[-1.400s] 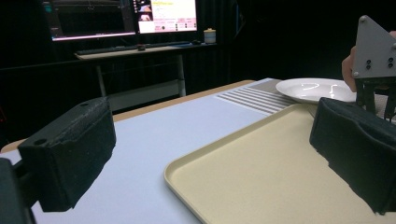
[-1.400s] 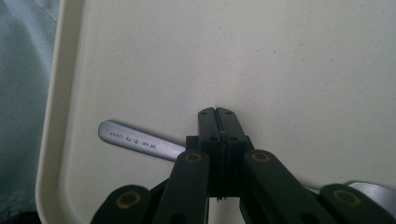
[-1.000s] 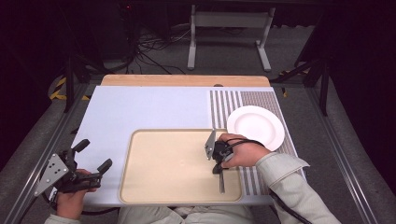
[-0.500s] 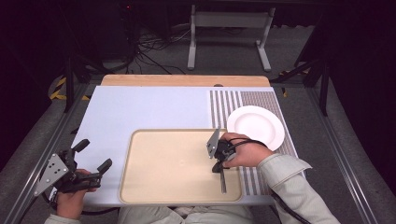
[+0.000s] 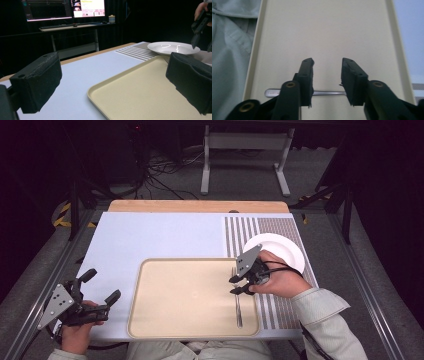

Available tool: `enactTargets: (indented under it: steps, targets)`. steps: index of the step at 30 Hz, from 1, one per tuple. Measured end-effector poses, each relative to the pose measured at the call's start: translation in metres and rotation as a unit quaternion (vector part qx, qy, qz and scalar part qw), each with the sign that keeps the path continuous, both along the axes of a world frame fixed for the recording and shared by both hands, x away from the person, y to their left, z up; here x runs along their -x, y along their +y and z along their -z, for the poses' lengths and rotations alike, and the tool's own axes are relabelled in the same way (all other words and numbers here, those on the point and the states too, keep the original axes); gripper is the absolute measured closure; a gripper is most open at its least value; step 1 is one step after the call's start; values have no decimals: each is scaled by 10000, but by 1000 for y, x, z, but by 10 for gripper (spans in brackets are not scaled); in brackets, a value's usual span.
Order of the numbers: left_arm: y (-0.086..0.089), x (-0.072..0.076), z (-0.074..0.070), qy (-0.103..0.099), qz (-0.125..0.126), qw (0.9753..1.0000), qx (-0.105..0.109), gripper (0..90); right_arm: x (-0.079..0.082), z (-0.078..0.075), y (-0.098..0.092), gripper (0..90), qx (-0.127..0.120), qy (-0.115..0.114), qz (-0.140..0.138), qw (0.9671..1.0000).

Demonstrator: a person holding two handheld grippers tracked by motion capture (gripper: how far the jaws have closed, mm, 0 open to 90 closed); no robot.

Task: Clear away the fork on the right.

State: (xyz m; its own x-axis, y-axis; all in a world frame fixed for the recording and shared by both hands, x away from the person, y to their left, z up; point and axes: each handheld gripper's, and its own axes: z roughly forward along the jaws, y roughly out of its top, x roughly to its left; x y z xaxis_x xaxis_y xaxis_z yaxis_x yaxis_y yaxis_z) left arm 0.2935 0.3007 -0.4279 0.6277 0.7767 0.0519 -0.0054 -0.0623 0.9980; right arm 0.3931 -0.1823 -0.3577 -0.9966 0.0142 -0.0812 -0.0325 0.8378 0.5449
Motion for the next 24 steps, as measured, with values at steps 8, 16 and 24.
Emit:
enactTargets:
  steps: [8,16,24]
  targets:
    - [-2,-1,0,-26,13,10000,-21,11,10,-12,-26,391,-677,-301,689,9949]
    - [-3,-5,-1,-17,58,10000,-15,11,21,-17,-54,295,-1371,-664,1348,9791]
    - [-5,-7,-1,-37,76,10000,-21,11,34,-15,-82,198,-2074,-1045,2150,9486]
